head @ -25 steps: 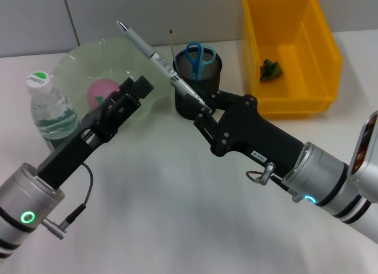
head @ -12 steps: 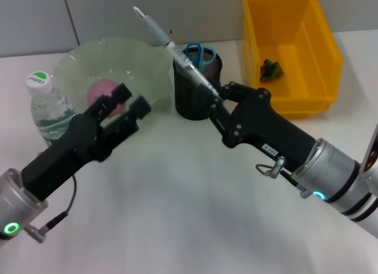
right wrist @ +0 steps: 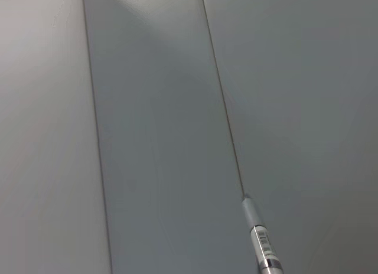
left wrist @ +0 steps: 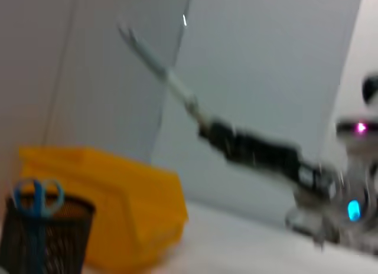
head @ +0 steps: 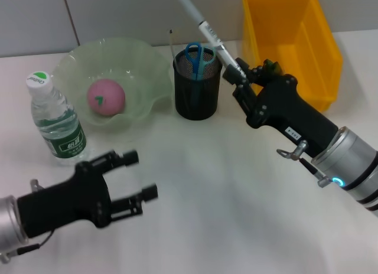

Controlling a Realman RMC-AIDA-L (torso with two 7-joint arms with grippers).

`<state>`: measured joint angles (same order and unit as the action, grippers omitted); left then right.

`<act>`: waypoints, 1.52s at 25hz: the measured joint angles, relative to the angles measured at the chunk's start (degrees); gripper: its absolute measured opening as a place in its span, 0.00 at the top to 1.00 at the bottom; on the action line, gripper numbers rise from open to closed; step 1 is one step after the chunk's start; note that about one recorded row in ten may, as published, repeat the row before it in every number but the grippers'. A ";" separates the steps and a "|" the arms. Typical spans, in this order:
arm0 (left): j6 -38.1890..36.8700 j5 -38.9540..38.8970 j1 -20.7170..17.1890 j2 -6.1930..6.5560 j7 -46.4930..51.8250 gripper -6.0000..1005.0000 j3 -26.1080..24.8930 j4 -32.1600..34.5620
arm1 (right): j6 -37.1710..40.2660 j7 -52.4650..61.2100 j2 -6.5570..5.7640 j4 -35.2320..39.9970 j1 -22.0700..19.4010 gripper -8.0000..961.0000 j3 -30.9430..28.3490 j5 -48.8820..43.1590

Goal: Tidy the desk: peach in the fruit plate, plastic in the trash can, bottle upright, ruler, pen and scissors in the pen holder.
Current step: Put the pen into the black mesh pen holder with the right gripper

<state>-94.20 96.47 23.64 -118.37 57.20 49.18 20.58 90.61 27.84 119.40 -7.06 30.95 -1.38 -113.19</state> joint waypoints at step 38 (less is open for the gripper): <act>2.93 0.14 0.31 -0.24 -6.33 0.19 5.39 -1.95 | 13.32 104.77 -14.88 66.02 13.83 0.82 37.55 -10.87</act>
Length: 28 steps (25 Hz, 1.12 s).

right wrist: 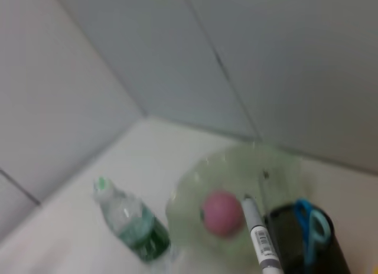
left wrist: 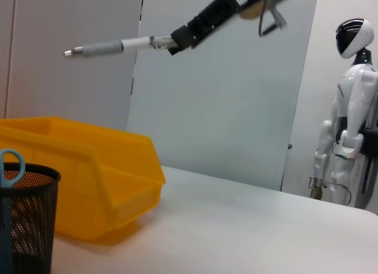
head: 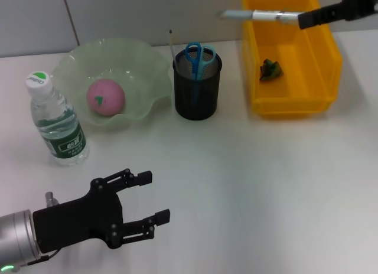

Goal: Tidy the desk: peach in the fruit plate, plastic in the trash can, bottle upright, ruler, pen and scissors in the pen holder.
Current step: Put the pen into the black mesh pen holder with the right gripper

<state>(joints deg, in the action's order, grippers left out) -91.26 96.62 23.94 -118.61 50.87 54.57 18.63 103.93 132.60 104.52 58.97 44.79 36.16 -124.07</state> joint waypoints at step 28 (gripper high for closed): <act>0.31 -0.47 -0.34 -0.20 -1.11 0.18 -0.70 -0.82 | -10.64 7.91 5.83 -9.59 23.95 0.81 20.24 -30.80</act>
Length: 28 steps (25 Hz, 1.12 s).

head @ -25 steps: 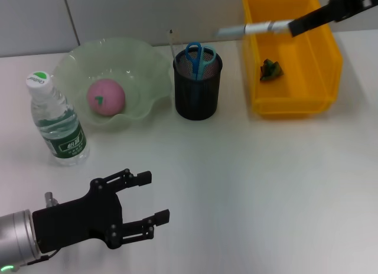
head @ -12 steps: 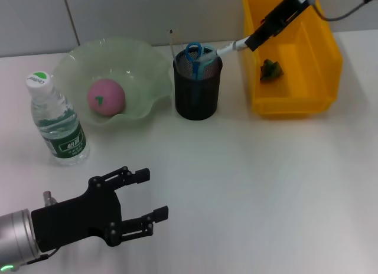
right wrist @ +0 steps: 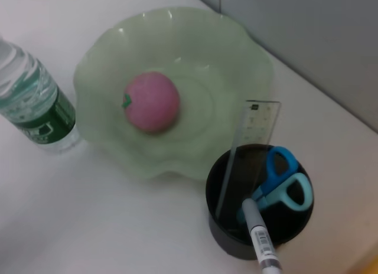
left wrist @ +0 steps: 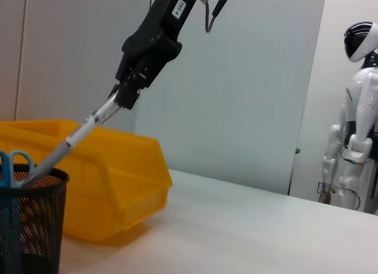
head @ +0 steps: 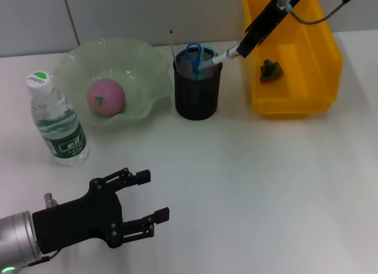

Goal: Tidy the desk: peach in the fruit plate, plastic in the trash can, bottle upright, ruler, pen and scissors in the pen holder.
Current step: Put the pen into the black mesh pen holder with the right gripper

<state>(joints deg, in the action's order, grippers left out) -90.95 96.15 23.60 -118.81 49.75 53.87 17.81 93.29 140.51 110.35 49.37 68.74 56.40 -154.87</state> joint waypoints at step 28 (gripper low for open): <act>0.17 -0.77 0.00 -0.11 -1.68 0.18 0.00 -2.19 | -7.49 0.33 2.34 -7.15 3.24 0.81 0.82 -3.69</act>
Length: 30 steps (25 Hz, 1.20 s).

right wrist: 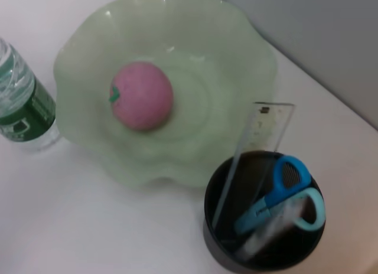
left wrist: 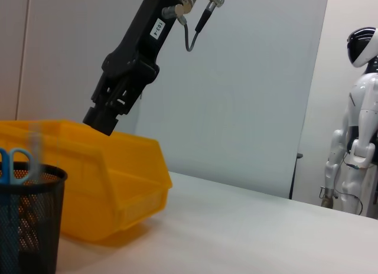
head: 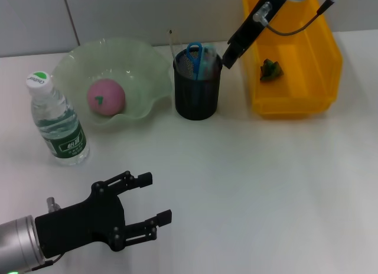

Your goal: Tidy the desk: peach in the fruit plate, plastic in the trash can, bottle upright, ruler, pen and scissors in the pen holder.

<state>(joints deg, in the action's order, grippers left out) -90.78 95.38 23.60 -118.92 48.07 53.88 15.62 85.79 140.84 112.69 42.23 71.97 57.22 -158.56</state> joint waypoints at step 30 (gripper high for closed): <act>0.07 -0.02 -0.26 0.42 -0.15 0.18 -0.07 0.43 | -9.15 -21.56 6.12 24.47 -37.69 0.35 -0.38 43.50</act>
<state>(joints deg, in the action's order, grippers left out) -90.71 95.36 23.35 -118.50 47.93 53.81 16.05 76.64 119.29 118.81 66.70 34.29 56.84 -115.06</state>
